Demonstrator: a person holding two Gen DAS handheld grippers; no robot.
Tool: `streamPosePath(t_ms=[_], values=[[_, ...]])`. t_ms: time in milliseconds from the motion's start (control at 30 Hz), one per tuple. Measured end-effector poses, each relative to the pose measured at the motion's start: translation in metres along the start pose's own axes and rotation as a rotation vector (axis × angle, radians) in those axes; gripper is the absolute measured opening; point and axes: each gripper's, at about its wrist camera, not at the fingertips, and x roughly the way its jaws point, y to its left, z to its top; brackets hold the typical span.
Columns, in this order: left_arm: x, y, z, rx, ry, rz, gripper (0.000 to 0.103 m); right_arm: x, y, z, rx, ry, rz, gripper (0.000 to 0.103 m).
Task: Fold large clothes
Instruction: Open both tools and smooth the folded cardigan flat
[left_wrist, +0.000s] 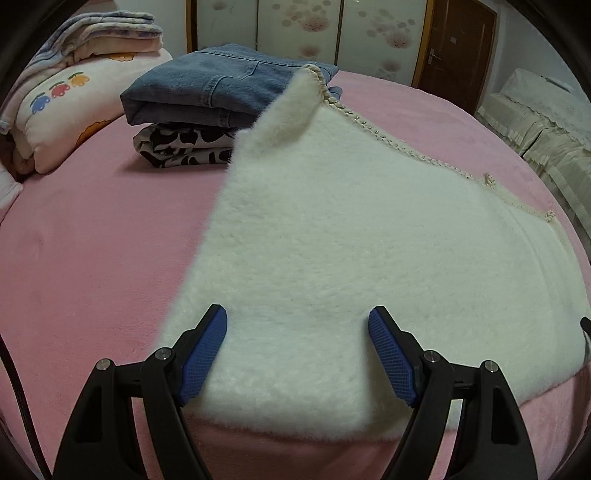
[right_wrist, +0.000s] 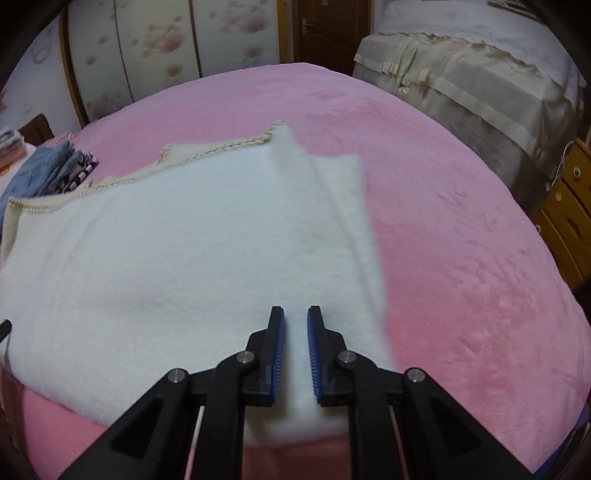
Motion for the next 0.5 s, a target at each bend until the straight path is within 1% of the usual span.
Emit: streamPosePath(t_ms=[33,133,233,500], values=[[0.001,0.000,0.000,0.002,-0.001,0.000,0.079,-0.001,0.001,0.000,-0.002,0.002,-0.001,0.011],[0.001,-0.002,-0.001,0.001,0.002,0.005,0.079,0.001,0.010,0.001,-0.031,0.007,-0.043,0.013],[0.000,-0.002,0.000,-0.014,0.009,0.003,0.079,0.001,0.013,-0.001,-0.026,0.018,-0.067,0.015],[-0.001,-0.001,0.003,-0.036,0.040,-0.002,0.079,0.004,0.008,0.004,0.039,0.049,-0.047,0.015]])
